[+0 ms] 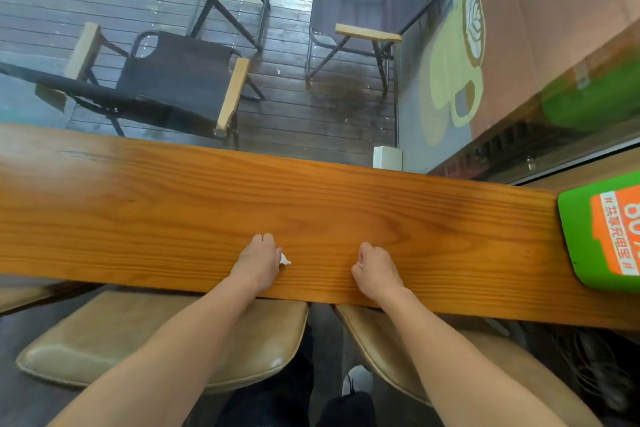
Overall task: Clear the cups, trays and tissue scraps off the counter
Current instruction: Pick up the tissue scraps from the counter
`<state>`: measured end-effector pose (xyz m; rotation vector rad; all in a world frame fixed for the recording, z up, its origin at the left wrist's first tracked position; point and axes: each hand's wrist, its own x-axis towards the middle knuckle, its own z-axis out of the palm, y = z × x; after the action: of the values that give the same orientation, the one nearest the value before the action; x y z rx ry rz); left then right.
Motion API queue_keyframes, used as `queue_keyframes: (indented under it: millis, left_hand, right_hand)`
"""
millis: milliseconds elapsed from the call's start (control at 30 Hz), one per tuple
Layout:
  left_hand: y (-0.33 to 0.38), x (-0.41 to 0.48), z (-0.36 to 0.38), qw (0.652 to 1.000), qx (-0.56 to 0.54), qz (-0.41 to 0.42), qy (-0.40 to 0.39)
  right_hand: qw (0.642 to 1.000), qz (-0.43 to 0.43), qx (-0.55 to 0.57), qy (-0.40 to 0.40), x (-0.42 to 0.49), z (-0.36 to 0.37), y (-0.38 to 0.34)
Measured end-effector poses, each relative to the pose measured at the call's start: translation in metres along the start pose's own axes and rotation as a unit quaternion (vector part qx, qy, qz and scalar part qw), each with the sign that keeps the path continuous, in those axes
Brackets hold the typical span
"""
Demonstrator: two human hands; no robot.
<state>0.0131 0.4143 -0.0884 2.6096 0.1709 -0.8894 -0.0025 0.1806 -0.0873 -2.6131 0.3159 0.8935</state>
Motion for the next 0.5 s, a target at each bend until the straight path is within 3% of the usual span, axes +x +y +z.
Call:
queue_keyframes:
  millis: [333, 500]
  left_hand:
    - [0.079, -0.049, -0.018, 0.997, -0.025, 0.071, -0.003]
    - [0.157, -0.093, -0.017, 0.986, 0.015, 0.163, -0.020]
  right_hand:
    - [0.996, 0.017, 0.089, -0.018, -0.067, -0.064, 0.048]
    - [0.993, 0.010, 0.113, 0.037, -0.135, -0.104, 0.105]
